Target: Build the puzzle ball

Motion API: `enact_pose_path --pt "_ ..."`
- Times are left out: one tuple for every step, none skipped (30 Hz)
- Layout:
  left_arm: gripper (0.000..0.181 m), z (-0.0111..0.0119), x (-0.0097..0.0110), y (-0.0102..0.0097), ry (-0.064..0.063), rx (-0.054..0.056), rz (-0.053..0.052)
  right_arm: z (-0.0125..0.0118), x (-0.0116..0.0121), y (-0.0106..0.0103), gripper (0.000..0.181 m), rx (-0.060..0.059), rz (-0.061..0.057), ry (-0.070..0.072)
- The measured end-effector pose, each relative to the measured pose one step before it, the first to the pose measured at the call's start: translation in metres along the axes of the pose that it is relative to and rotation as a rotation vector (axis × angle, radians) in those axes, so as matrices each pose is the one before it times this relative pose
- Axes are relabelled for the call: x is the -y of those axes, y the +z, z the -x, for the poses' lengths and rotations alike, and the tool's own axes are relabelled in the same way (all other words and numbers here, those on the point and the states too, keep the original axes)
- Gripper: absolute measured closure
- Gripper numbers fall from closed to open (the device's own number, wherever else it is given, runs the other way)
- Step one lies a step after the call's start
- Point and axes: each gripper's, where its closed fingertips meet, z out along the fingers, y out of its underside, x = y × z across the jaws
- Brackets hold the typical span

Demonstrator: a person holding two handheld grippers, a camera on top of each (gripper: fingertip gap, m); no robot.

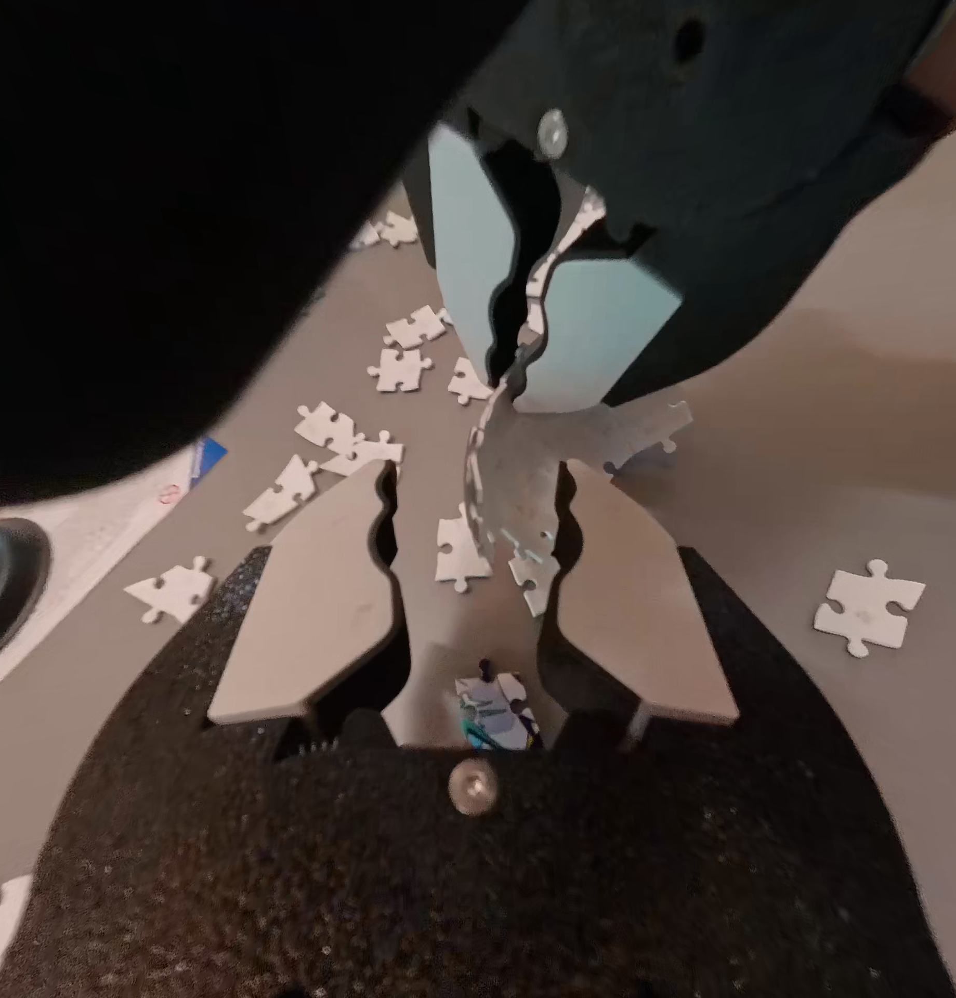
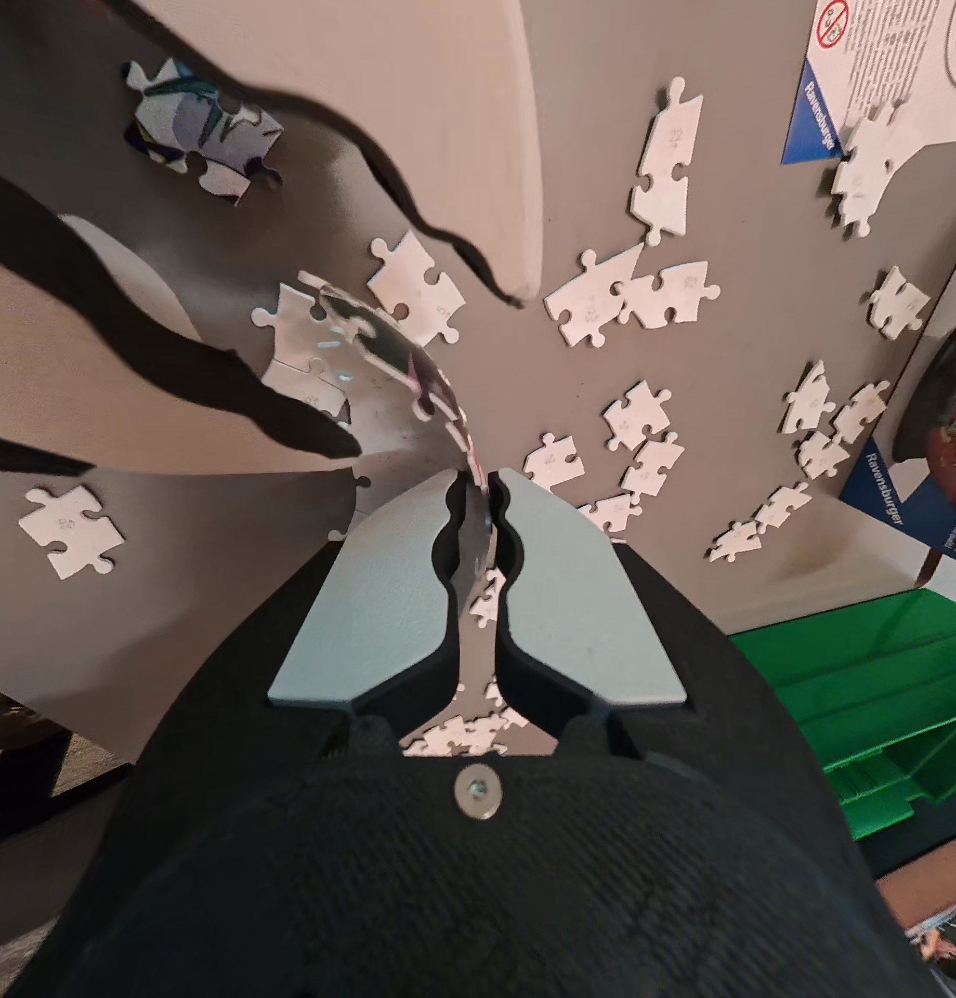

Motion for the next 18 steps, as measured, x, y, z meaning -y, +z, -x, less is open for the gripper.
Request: enact_pose_path --pt "0.127 -0.00102 -0.00181 0.00303 -0.0218 -0.0135 0.0032 0.00023 -0.00003 -0.00003 0.173 0.0039 0.0013 0.0044" --pt "0.129 -0.00097 0.00048 0.00222 -0.0251 -0.0133 -0.0170 -0.00069 -0.00189 0.00031 0.173 0.0004 0.0115 0.0059" --pt "0.130 0.00036 -0.00048 0.00163 -0.0288 -0.0052 -0.0099 -0.00034 -0.00124 0.00035 0.173 0.0004 0.0030 0.0028" --pt "0.131 0.00200 -0.00090 0.00086 -0.0280 0.0036 -0.0032 -0.00011 -0.00113 0.00033 0.173 0.0034 -0.0030 0.0109" --pt "0.130 0.00098 -0.00056 0.00002 -0.0258 -0.0037 -0.0059 0.00005 -0.00075 -0.00006 0.173 0.0076 -0.0105 0.0133" --pt "0.129 -0.00015 -0.00026 -0.00098 -0.0243 -0.0098 -0.0141 0.00016 -0.00079 -0.00047 0.173 0.0114 -0.0167 0.0118" --pt "0.129 0.00066 -0.00061 -0.00147 -0.0279 -0.0029 -0.0142 -0.00006 -0.00080 -0.00011 0.174 0.0134 -0.0166 0.0129" --pt "0.128 0.00150 -0.00137 -0.00101 -0.0392 0.0056 -0.0065 -0.00048 -0.00120 0.00032 0.174 0.0120 -0.0136 0.0166" --pt "0.128 0.00111 -0.00240 0.00016 -0.0474 0.0034 0.0048 -0.00092 -0.00195 0.00082 0.173 0.0102 -0.0062 0.0172" --pt "0.130 -0.00106 -0.00327 0.00126 -0.0405 -0.0116 0.0158 -0.00104 -0.00198 0.00106 0.173 0.0077 -0.0009 0.0125" --pt "0.132 -0.00325 -0.00336 0.00217 -0.0247 -0.0246 0.0207 -0.00084 -0.00130 0.00089 0.173 0.0050 -0.0004 0.0071" --pt "0.133 -0.00113 -0.00394 0.00276 -0.0168 -0.0077 0.0275 -0.00037 -0.00021 0.00039 0.173 0.0040 -0.0033 0.0040" --pt "0.137 0.00211 -0.00471 0.00330 -0.0132 0.0137 0.0373 0.00026 0.00076 -0.00011 0.173 0.0037 -0.0060 0.0034" --pt "0.139 0.00140 -0.00449 0.00325 -0.0069 0.0058 0.0384 0.00040 0.00125 -0.00044 0.173 0.0025 -0.0062 0.0001" --pt "0.142 -0.00096 -0.00385 0.00311 -0.0063 -0.0115 0.0313 0.00062 0.00099 -0.00064 0.173 0.0008 -0.0041 -0.0058" --pt "0.146 -0.00122 -0.00347 0.00296 -0.0126 -0.0152 0.0262 0.00038 0.00058 -0.00052 0.173 0.0006 -0.0030 -0.0066" --pt "0.146 -0.00069 -0.00208 0.00238 -0.0142 -0.0138 0.0186 0.00035 0.00017 -0.00040 0.173 0.0028 -0.0025 -0.0036" --pt "0.149 -0.00109 -0.00002 0.00126 -0.0072 -0.0169 0.0052 0.00007 -0.00001 -0.00020 0.174 0.0047 -0.0038 0.0007"
